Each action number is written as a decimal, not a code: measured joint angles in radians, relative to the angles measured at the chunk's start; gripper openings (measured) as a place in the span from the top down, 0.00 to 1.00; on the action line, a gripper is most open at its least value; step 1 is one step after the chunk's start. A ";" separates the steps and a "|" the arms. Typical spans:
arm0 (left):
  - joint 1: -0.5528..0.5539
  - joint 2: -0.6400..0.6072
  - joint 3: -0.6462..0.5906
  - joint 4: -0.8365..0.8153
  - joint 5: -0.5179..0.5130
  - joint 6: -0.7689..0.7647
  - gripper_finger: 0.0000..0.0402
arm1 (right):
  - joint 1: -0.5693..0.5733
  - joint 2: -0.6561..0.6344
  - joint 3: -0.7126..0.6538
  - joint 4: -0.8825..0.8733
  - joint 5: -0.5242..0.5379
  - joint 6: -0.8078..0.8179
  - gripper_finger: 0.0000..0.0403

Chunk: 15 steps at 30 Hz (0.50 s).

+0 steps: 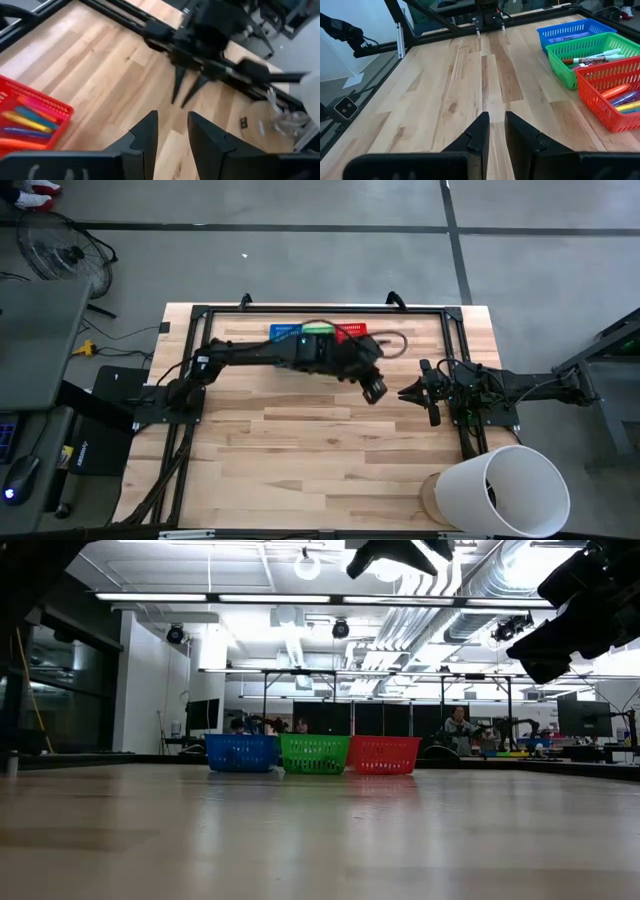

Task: Pick & Place Markers
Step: Return to Home Position

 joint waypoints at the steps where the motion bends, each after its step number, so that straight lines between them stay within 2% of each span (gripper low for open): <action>1: -0.012 0.002 -0.001 0.000 -0.004 0.008 0.74 | 0.000 0.000 0.000 0.002 0.000 0.000 0.88; 9: -0.020 -0.005 -0.051 -0.022 -0.045 0.042 0.74 | 0.000 -0.001 0.000 0.002 0.000 0.000 0.87; 12: -0.016 -0.067 -0.143 -0.002 -0.054 0.059 0.74 | 0.000 -0.001 0.000 0.002 0.001 0.000 0.87; 15: -0.016 -0.171 -0.325 0.147 -0.083 0.071 0.74 | 0.000 0.000 0.000 0.001 0.000 0.000 0.88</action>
